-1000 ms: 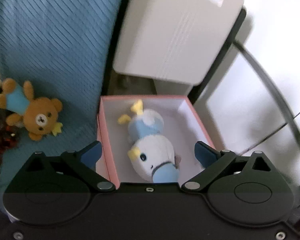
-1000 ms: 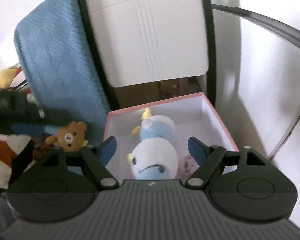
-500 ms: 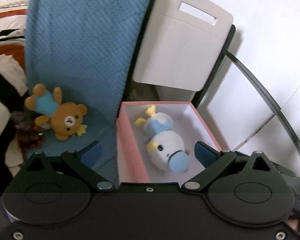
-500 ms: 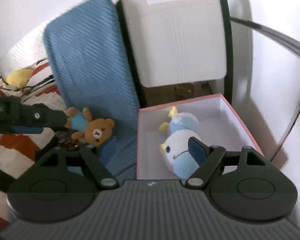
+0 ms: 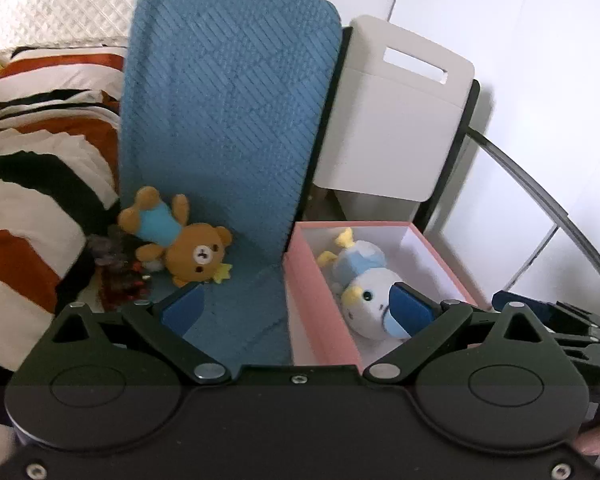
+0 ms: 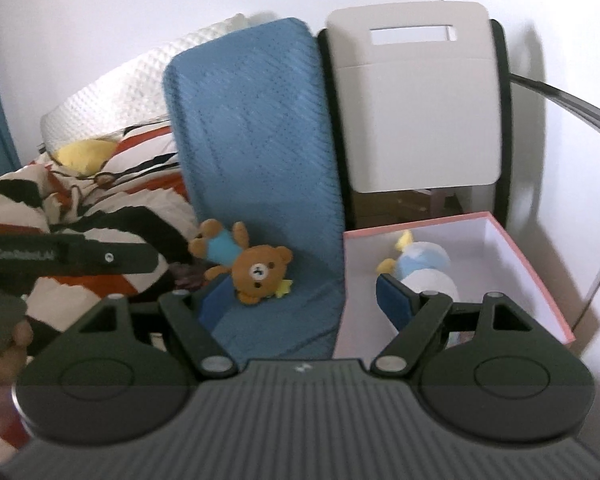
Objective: Organize objects
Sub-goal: 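Withdraw both tools from the box back toward the cushion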
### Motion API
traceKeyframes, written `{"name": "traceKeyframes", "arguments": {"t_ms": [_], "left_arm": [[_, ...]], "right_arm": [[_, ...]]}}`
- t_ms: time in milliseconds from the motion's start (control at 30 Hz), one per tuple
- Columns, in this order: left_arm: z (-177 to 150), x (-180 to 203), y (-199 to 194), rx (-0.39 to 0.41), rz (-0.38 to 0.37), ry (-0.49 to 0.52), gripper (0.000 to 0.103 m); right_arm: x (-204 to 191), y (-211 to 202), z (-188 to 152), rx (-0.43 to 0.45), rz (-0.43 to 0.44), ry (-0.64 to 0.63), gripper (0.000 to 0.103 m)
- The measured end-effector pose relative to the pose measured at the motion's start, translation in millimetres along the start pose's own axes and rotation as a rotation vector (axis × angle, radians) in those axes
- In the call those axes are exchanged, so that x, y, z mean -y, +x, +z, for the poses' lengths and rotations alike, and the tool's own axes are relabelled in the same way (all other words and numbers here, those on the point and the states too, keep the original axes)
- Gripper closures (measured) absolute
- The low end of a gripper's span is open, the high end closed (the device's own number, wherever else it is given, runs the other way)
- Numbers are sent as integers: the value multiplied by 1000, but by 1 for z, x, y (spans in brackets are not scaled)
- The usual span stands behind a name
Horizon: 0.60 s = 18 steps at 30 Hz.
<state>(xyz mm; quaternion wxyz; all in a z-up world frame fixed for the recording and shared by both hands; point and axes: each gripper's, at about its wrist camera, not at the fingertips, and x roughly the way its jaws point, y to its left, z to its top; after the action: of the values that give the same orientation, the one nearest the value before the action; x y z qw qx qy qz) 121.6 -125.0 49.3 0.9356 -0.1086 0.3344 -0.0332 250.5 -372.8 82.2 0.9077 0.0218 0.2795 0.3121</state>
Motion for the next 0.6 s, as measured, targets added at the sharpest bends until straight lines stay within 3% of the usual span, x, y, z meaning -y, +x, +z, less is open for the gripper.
{"name": "traceKeyframes", "arguments": {"t_ms": [167,600], "left_arm": [[-17,-18,-26,47,30,21,4],[-44,-63,-43,70,84,-77,4]], "right_arm": [[-22,1,-9,-19,29,-19,23],[-57,13,-29,-57,75,-46,23]]}}
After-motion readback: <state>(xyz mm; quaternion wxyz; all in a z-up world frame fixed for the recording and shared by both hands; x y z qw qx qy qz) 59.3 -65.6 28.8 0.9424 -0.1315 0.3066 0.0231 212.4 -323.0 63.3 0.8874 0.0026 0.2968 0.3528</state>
